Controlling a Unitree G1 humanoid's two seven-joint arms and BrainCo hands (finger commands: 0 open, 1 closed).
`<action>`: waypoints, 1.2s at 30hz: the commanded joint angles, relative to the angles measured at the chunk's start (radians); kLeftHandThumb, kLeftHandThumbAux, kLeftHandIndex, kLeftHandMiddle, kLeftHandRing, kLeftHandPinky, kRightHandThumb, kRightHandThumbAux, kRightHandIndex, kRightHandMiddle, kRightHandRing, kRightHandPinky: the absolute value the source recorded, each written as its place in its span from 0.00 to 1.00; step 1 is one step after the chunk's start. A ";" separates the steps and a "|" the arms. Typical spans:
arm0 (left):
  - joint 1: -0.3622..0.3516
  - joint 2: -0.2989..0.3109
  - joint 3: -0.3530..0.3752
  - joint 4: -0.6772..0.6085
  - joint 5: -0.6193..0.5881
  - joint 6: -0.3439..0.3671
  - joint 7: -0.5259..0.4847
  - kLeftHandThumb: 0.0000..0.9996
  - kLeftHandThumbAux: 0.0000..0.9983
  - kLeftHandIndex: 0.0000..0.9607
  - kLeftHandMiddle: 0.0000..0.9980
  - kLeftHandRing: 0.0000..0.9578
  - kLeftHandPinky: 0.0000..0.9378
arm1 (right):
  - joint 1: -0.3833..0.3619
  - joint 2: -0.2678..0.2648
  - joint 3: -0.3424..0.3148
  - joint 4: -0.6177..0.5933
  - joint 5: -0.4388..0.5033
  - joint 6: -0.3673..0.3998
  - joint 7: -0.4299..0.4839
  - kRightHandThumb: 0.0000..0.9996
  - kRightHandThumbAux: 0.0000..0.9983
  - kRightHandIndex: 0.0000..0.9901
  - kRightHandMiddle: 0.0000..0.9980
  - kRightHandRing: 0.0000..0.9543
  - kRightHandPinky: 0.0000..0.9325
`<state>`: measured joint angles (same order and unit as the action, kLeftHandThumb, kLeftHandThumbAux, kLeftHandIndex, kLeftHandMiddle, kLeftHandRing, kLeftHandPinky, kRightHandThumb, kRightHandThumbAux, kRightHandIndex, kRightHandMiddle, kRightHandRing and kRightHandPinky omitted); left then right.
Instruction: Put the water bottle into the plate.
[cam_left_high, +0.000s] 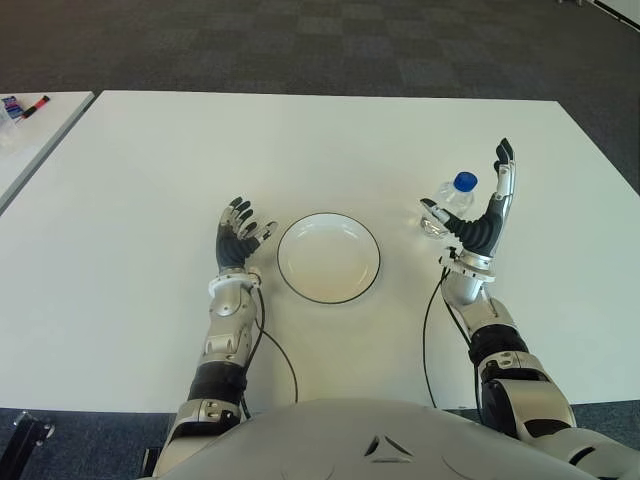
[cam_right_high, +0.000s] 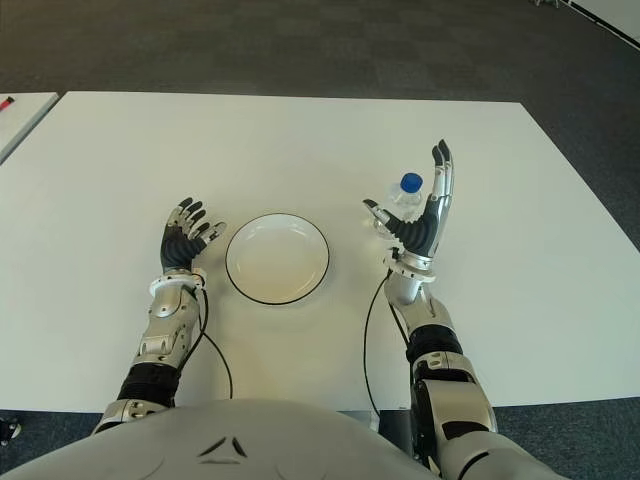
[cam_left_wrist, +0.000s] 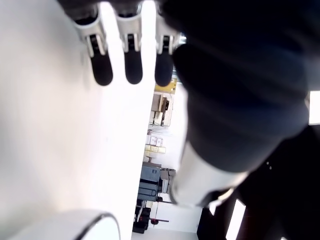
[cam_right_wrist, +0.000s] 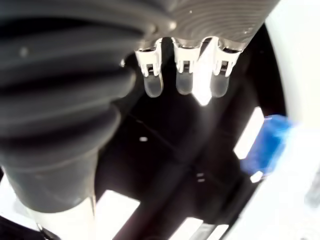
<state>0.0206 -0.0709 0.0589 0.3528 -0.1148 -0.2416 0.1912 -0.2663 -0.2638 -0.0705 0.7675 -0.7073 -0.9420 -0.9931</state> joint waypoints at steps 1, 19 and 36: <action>0.007 -0.051 -0.005 0.016 0.007 0.012 0.011 0.06 1.00 0.17 0.18 0.17 0.21 | -0.017 -0.009 0.021 0.032 0.008 0.051 -0.033 0.00 0.88 0.04 0.02 0.01 0.08; 0.005 -0.048 -0.002 0.023 0.008 0.006 0.012 0.07 1.00 0.17 0.19 0.18 0.21 | -0.081 -0.014 0.063 0.186 0.074 0.091 -0.083 0.00 0.90 0.05 0.03 0.03 0.09; 0.005 -0.047 -0.002 0.024 0.011 0.009 0.012 0.04 1.00 0.17 0.19 0.17 0.21 | -0.090 0.038 0.061 0.184 0.160 0.122 -0.084 0.00 0.88 0.03 0.01 0.00 0.05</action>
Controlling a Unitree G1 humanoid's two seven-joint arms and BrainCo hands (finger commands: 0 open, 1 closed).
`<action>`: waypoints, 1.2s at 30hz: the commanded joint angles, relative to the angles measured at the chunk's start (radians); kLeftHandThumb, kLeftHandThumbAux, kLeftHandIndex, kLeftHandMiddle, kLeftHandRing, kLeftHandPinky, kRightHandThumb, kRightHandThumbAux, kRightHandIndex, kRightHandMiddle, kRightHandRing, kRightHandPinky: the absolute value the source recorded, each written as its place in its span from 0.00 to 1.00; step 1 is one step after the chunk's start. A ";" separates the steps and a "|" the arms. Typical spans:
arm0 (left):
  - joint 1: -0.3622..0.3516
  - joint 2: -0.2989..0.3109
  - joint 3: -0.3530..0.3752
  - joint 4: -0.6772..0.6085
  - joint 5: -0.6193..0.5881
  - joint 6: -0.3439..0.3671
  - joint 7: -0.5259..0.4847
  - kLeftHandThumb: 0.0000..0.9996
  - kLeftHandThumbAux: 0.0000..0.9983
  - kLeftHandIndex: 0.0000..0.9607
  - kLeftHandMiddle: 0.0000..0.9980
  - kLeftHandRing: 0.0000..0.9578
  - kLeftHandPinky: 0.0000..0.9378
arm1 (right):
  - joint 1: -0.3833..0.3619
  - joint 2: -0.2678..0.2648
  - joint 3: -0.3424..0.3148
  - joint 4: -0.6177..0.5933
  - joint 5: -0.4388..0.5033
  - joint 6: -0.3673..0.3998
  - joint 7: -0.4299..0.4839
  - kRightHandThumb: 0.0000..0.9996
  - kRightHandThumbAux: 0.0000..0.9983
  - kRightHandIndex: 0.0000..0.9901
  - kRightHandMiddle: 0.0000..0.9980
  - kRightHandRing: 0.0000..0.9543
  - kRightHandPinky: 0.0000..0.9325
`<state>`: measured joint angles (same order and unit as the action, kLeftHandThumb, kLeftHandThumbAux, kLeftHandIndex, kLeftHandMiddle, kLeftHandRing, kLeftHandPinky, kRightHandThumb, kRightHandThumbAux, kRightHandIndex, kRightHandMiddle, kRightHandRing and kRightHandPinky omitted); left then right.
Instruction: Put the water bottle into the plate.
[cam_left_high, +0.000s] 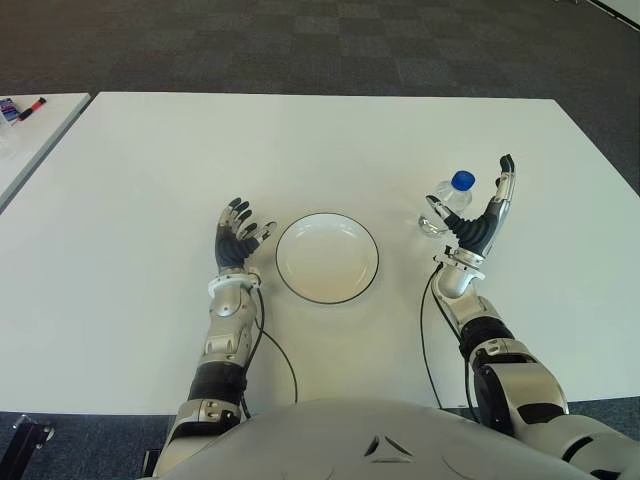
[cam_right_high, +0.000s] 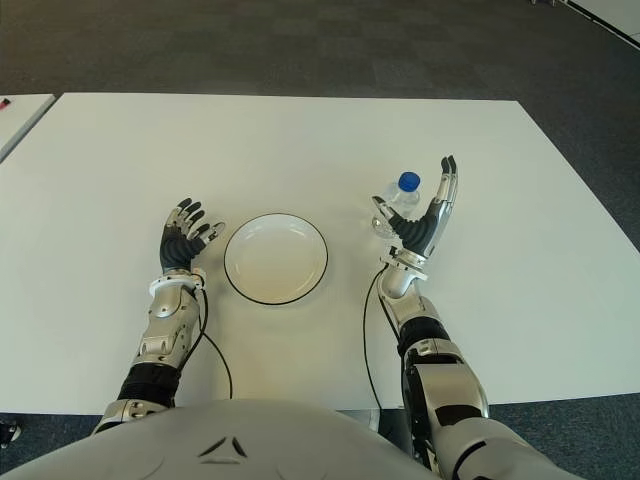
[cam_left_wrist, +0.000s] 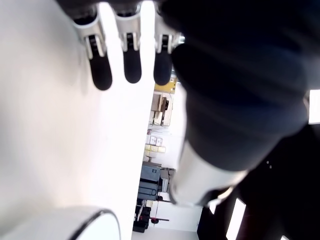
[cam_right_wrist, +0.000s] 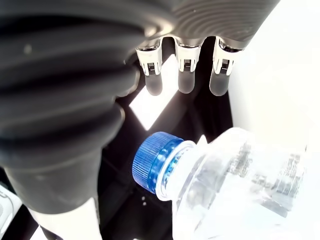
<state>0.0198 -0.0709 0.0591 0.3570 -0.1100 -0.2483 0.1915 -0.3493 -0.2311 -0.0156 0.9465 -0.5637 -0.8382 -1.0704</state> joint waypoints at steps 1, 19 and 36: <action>0.005 -0.047 -0.002 0.020 0.007 0.015 0.011 0.04 1.00 0.17 0.19 0.17 0.21 | -0.007 0.005 0.007 0.005 0.018 0.018 -0.006 0.00 0.88 0.03 0.01 0.00 0.05; 0.006 -0.042 -0.003 0.023 0.009 0.012 0.005 0.05 1.00 0.17 0.18 0.17 0.20 | 0.004 0.133 -0.082 0.016 0.475 -0.087 0.493 0.02 0.86 0.05 0.04 0.03 0.08; 0.009 -0.037 0.001 0.018 0.006 0.014 0.003 0.05 1.00 0.17 0.19 0.18 0.21 | 0.012 0.199 -0.153 0.013 0.605 -0.081 0.744 0.10 0.82 0.06 0.06 0.05 0.10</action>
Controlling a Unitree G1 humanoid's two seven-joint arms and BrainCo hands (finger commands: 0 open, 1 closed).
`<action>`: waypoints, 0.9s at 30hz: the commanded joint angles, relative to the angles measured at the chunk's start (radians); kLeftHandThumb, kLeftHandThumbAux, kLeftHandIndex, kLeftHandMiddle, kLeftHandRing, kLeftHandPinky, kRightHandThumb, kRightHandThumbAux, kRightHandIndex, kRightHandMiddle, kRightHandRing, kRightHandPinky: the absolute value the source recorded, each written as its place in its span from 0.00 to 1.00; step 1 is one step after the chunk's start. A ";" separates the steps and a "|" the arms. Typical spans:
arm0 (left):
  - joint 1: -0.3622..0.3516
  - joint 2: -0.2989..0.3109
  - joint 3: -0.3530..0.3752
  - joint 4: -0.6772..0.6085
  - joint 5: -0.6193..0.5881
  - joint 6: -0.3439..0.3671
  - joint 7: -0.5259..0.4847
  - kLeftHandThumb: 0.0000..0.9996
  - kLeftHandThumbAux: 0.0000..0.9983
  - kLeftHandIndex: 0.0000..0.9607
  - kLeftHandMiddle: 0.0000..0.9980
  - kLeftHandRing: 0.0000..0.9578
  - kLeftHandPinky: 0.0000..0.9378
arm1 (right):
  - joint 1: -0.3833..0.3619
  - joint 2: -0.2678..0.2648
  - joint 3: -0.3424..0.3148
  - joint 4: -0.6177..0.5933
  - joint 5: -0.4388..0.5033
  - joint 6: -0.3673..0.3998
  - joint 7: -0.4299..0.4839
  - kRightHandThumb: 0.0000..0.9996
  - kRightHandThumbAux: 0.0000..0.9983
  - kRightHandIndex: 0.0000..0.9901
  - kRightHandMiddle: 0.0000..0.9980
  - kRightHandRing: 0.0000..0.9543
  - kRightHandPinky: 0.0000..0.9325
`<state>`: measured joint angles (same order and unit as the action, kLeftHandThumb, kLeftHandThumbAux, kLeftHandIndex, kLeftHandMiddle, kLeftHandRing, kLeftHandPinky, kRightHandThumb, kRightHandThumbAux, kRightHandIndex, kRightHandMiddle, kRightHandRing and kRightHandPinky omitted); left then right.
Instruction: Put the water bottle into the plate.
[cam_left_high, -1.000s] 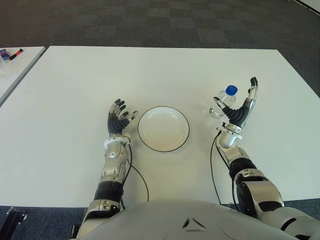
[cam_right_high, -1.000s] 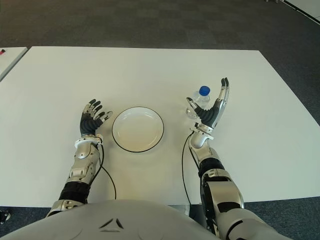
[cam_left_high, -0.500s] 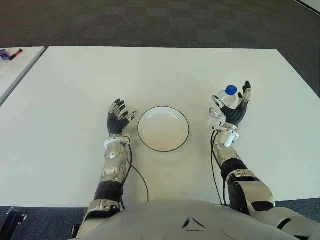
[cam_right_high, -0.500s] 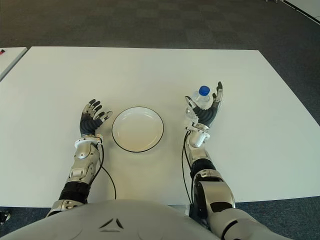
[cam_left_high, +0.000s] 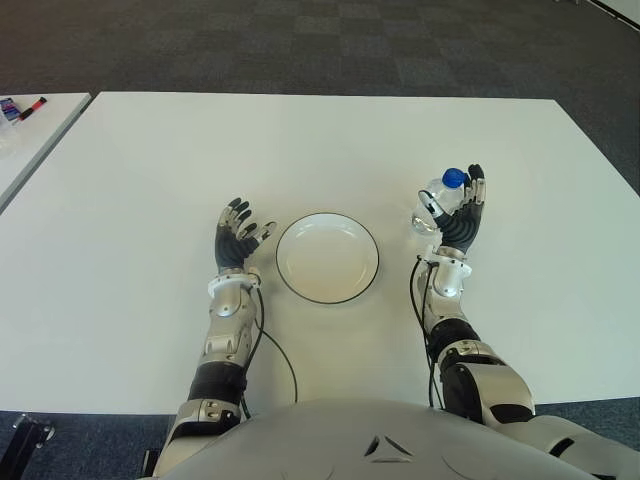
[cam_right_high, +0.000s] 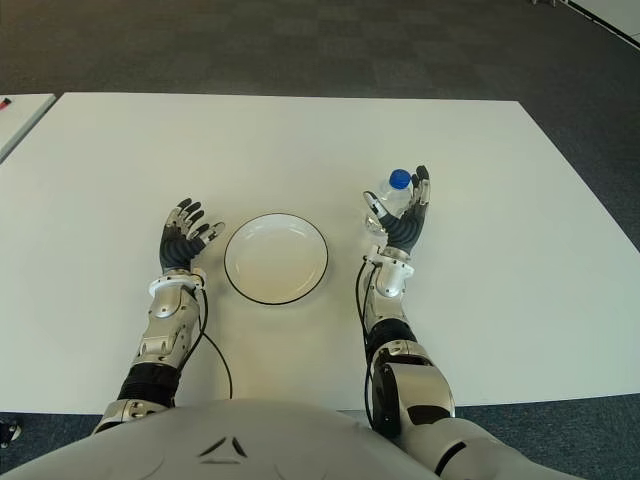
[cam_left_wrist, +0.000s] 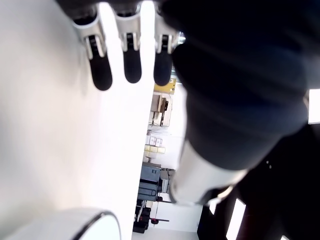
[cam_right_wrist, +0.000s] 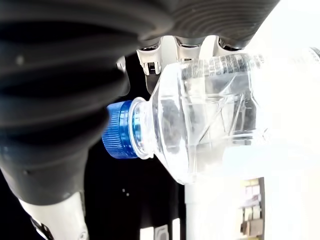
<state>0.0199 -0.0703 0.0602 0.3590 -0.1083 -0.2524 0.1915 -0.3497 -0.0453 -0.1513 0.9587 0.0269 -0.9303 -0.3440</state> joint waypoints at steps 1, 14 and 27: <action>0.008 -0.038 0.000 0.016 0.005 0.017 0.002 0.05 1.00 0.17 0.19 0.18 0.20 | 0.011 0.015 -0.020 0.002 0.014 0.014 0.020 0.10 0.82 0.06 0.06 0.05 0.10; 0.009 -0.039 0.000 0.009 0.006 0.025 0.007 0.05 1.00 0.19 0.19 0.18 0.21 | 0.022 0.043 -0.029 -0.023 0.018 0.090 0.064 0.10 0.81 0.07 0.07 0.06 0.10; 0.012 -0.031 -0.001 0.007 0.002 0.030 -0.008 0.04 1.00 0.17 0.18 0.17 0.20 | 0.031 0.055 -0.031 -0.045 0.014 0.153 0.092 0.09 0.80 0.07 0.06 0.05 0.10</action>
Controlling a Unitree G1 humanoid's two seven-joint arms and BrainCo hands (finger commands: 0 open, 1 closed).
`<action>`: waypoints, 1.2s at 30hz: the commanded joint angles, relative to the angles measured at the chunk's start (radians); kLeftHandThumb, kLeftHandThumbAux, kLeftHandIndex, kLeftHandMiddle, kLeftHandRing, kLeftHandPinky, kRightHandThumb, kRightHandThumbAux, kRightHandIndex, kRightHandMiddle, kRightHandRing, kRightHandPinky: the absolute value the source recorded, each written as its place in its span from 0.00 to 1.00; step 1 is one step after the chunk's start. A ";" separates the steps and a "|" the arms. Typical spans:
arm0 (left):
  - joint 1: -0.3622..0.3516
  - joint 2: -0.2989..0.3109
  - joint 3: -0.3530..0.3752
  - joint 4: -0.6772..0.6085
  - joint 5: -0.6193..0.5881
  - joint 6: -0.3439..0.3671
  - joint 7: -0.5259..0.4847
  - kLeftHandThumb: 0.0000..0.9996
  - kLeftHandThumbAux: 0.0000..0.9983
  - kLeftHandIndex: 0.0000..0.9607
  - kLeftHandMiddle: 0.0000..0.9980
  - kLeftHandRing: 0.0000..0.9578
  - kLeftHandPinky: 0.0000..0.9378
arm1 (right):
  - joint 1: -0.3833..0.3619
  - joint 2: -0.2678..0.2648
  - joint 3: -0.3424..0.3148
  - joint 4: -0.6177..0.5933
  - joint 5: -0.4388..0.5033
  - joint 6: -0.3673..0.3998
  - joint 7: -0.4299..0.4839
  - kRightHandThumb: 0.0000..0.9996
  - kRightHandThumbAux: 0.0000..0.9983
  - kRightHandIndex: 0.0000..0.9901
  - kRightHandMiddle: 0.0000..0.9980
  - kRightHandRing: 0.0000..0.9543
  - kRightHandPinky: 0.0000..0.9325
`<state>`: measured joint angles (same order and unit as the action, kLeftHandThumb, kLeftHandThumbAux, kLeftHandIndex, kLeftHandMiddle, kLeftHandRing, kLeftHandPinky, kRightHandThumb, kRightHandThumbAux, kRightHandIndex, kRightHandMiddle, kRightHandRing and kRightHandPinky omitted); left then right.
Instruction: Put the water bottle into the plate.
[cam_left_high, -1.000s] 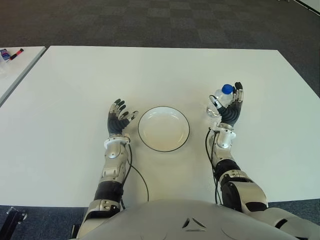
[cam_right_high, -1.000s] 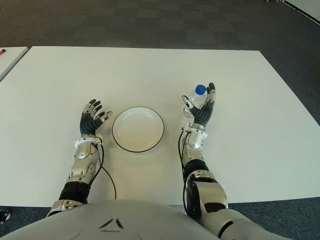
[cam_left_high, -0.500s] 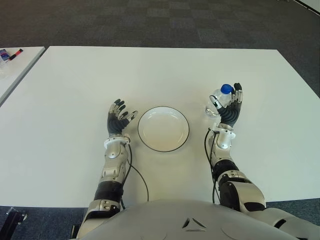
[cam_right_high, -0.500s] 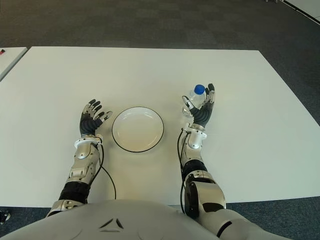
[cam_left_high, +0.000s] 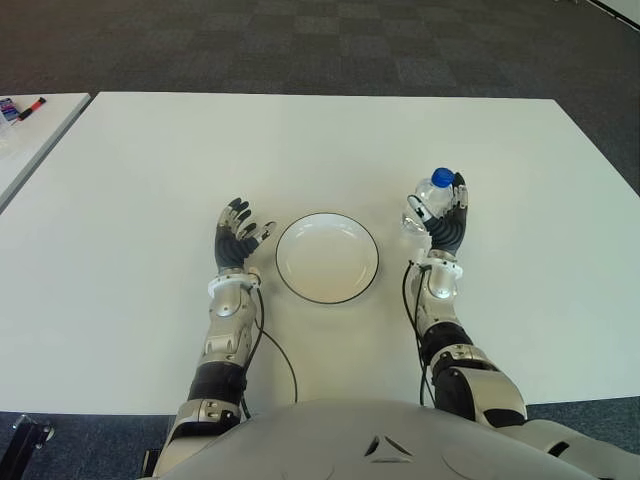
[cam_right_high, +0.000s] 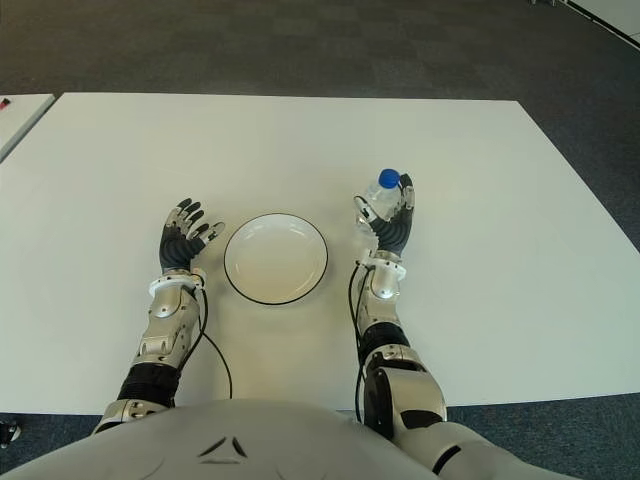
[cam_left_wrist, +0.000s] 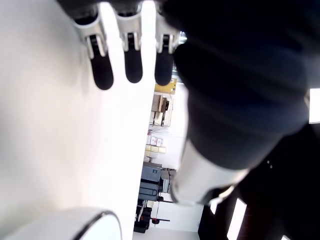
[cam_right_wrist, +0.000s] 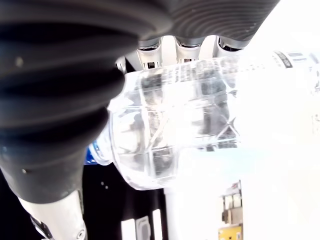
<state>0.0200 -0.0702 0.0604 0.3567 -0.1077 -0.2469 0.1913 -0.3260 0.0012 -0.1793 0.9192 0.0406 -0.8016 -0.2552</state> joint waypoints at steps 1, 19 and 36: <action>0.012 -0.031 -0.001 0.009 0.001 0.023 -0.008 0.04 1.00 0.17 0.18 0.17 0.20 | 0.008 0.009 -0.003 -0.006 -0.001 0.024 0.003 0.09 0.81 0.07 0.06 0.05 0.10; 0.011 -0.039 0.001 0.009 -0.003 0.013 -0.004 0.05 1.00 0.18 0.19 0.18 0.22 | 0.015 0.010 0.010 -0.018 -0.043 0.046 -0.038 0.08 0.80 0.07 0.07 0.06 0.11; 0.013 -0.041 0.000 0.009 -0.003 0.008 -0.005 0.06 1.00 0.18 0.19 0.18 0.22 | 0.034 0.006 0.033 -0.051 -0.096 0.090 -0.085 0.07 0.83 0.07 0.07 0.07 0.12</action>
<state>0.0202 -0.0702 0.0607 0.3556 -0.1089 -0.2485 0.1912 -0.3042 0.0030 -0.1567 0.8736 -0.0346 -0.7511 -0.3285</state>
